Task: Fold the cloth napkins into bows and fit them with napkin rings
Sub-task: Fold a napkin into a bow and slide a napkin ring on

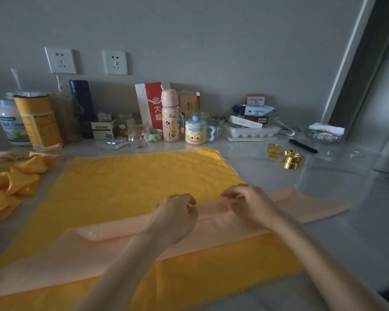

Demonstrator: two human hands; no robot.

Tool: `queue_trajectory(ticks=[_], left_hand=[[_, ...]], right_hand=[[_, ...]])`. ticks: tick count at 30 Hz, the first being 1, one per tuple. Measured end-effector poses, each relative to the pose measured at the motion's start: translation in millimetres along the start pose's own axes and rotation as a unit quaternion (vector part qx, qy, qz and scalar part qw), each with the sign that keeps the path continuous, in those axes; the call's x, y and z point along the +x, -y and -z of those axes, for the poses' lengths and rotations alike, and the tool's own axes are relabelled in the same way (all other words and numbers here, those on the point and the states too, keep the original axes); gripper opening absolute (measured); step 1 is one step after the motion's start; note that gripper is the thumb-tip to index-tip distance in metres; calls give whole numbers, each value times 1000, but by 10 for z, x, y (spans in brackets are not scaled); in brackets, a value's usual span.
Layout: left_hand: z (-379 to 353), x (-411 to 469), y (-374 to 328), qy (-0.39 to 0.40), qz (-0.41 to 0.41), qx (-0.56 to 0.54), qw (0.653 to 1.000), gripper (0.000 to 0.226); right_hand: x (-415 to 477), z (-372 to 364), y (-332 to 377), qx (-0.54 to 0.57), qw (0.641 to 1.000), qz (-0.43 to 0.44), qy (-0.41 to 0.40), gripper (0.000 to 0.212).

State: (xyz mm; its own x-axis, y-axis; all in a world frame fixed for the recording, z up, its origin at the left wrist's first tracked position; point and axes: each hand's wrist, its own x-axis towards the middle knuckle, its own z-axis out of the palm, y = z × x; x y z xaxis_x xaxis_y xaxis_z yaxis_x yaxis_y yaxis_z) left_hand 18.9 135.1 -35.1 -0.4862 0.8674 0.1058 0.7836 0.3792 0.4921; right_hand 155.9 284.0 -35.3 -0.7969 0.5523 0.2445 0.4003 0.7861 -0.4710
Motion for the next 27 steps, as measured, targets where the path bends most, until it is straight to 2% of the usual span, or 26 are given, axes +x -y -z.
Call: queue_trajectory(ticks=[4, 7, 10, 12, 14, 18, 20, 21, 24, 27], left_hand=[[75, 21, 48, -32, 1, -11, 999, 26], [101, 13, 32, -45, -6, 6, 999, 30], [91, -20, -12, -56, -10, 32, 998, 36], [77, -39, -36, -56, -9, 40, 998, 30], [23, -58, -48, -28, -8, 61, 998, 28], [-155, -63, -19, 63, -10, 173, 983, 44], [-202, -66, -1, 94, 6, 181, 979, 51], [-205, -65, 16, 103, 13, 176, 979, 53], [-200, -48, 34, 111, 14, 172, 979, 53], [-180, -28, 35, 99, 0, 156, 983, 49]], right_hand=[[-60, 35, 47, -25, 999, 17, -15, 21], [-120, 58, 79, -53, 998, 37, -13, 17], [-206, 77, 75, -72, 995, 60, 16, 20], [-258, 87, 48, -76, 994, 75, 36, 17], [-290, 83, 11, -74, 993, 82, 41, 9], [-246, 15, -24, -46, 997, 61, 17, 23], [-211, -29, -32, -42, 998, 53, 10, 21], [-202, -58, -40, -49, 997, 51, 15, 19], [-224, -110, -91, -115, 991, 27, 63, 36], [-280, -112, -99, -86, 994, 57, 49, 33]])
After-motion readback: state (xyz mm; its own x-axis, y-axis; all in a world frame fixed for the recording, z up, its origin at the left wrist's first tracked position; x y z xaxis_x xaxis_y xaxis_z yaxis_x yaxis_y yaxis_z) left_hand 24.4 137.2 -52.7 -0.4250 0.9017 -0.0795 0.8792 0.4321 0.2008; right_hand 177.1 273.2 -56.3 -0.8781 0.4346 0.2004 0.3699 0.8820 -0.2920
